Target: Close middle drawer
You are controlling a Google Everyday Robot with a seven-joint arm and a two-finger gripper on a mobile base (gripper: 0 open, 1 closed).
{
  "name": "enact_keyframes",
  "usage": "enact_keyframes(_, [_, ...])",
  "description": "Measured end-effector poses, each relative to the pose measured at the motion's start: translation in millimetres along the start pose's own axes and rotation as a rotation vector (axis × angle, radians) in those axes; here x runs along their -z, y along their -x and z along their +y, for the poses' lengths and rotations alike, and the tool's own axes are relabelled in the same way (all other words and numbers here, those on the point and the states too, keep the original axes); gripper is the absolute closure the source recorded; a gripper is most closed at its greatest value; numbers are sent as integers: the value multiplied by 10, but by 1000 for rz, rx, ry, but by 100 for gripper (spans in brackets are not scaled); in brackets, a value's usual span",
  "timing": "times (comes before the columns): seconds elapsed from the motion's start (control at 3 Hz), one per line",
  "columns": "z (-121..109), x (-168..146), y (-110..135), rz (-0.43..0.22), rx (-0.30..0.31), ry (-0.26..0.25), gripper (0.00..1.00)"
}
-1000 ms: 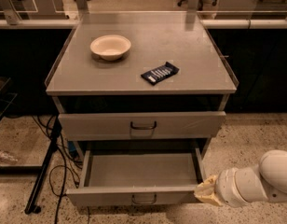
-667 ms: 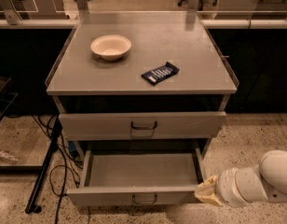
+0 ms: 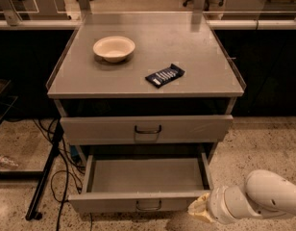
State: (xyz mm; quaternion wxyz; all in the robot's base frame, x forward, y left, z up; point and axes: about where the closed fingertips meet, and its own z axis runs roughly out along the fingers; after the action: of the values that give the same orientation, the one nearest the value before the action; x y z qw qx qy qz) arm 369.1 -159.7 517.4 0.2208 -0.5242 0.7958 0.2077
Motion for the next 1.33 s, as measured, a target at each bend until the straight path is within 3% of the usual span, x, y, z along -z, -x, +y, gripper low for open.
enact_keyframes(0.67, [-275,-853,-255,10,-34,6,100])
enact_keyframes(1.0, [-289,-1129,-399,19,-49,9,97])
enact_keyframes(1.33, [-289,-1129,-399,19,-49,9,74])
